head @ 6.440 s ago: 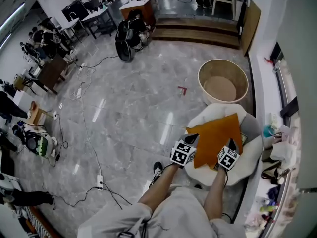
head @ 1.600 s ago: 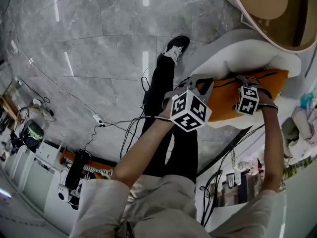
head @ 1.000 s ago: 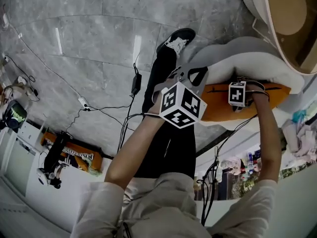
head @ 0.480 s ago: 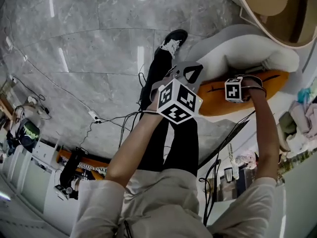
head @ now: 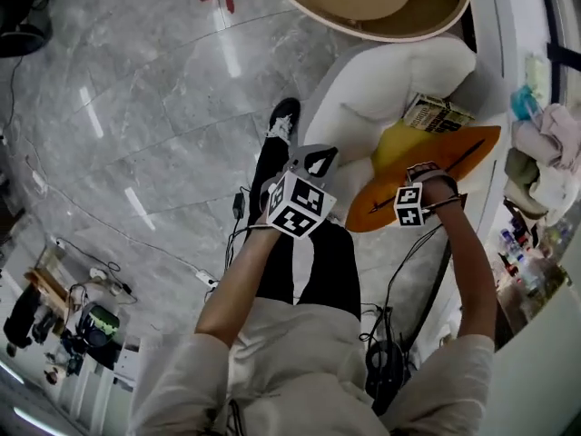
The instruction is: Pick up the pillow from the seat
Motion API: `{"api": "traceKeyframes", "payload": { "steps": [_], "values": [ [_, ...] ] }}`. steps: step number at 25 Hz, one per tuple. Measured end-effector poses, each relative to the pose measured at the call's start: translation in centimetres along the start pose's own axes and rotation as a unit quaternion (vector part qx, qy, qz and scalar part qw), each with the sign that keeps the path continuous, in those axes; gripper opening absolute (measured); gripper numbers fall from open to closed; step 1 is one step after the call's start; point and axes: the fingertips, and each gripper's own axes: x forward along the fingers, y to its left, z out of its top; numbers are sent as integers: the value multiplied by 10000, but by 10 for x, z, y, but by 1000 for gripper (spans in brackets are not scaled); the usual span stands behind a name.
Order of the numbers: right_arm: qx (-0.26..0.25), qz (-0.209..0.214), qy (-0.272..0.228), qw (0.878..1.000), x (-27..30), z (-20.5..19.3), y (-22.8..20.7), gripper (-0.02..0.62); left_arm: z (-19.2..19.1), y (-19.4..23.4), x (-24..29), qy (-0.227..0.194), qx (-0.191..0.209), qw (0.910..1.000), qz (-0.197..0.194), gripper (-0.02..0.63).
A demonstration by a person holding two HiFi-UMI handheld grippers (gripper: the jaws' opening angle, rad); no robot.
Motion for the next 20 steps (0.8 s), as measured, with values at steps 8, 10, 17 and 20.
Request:
{"api": "traceKeyframes", "payload": {
  "steps": [8, 10, 17, 20],
  "values": [
    [1764, -416, -598, 9816, -59, -31, 45, 278, 39, -37, -24, 191, 307, 9981, -508, 9],
    [2420, -525, -836, 9652, -73, -39, 39, 276, 59, -38, -25, 186, 502, 9964, -661, 9],
    [4670, -1120, -1951, 8552, -139, -69, 24, 277, 118, -69, -26, 271, 1190, 9864, -1098, 9],
    [5726, -1422, -2557, 7658, -174, -87, 18, 278, 141, -91, -31, 386, 1501, 9761, -1523, 9]
  ]
}}
